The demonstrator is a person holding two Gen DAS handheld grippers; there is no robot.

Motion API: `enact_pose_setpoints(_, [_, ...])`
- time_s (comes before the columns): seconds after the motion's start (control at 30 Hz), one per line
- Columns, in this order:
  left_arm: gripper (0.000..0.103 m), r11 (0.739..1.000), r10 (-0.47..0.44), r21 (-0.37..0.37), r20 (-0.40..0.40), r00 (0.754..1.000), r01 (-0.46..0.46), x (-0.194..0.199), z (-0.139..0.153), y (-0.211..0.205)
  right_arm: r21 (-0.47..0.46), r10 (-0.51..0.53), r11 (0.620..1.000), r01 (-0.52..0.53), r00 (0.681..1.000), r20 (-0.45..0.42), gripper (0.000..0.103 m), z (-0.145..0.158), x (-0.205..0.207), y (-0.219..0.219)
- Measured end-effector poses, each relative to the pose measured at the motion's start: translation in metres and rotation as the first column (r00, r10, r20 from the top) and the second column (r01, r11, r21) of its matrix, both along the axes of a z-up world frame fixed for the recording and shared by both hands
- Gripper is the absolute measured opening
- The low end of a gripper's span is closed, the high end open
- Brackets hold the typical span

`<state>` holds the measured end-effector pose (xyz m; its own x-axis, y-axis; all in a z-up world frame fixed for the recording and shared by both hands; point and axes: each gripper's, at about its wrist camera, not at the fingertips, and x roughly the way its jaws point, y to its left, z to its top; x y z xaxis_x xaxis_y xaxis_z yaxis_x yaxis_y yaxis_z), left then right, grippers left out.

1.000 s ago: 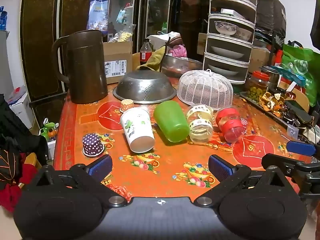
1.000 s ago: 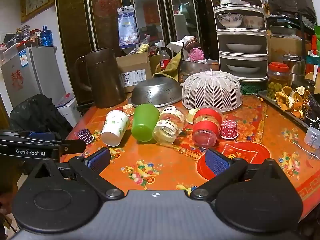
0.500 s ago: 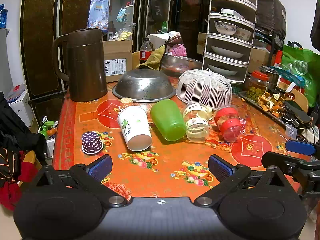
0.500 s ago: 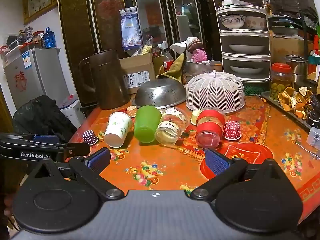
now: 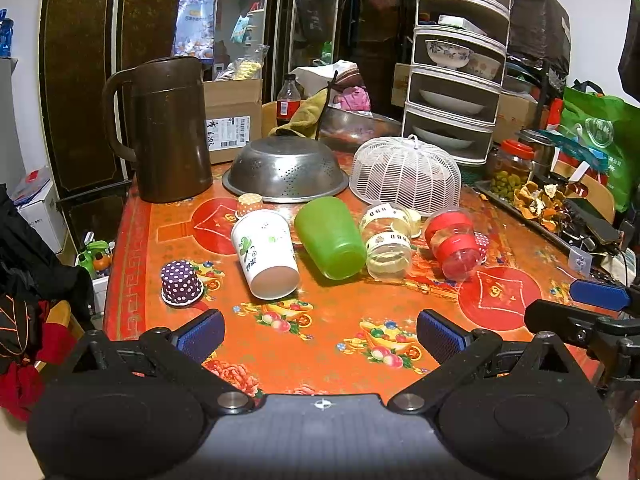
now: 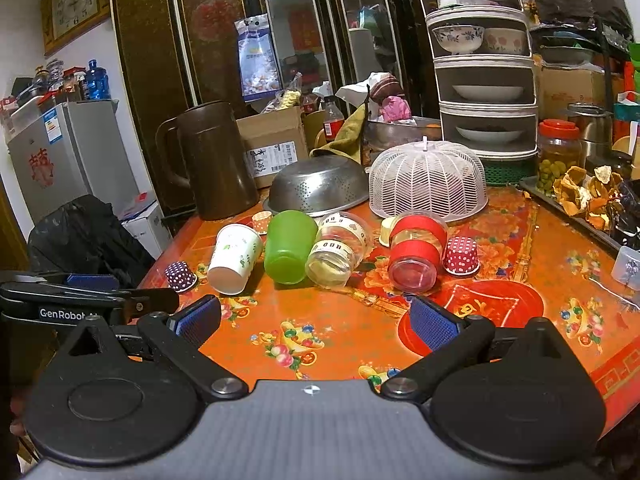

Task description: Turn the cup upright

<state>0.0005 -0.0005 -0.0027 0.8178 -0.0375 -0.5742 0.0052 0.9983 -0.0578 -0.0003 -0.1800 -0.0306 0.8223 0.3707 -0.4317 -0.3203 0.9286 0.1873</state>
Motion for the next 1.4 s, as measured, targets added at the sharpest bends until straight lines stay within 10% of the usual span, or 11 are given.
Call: enact_pose_setpoints(1.4, [0.103,1.0,0.004,-0.017,-0.019,1.0,-0.004,0.0014,-0.0015,0.0014,-0.004,0.005,1.0,-0.005,1.0,-0.013,0.102,-0.0002,0.0008,0.0026])
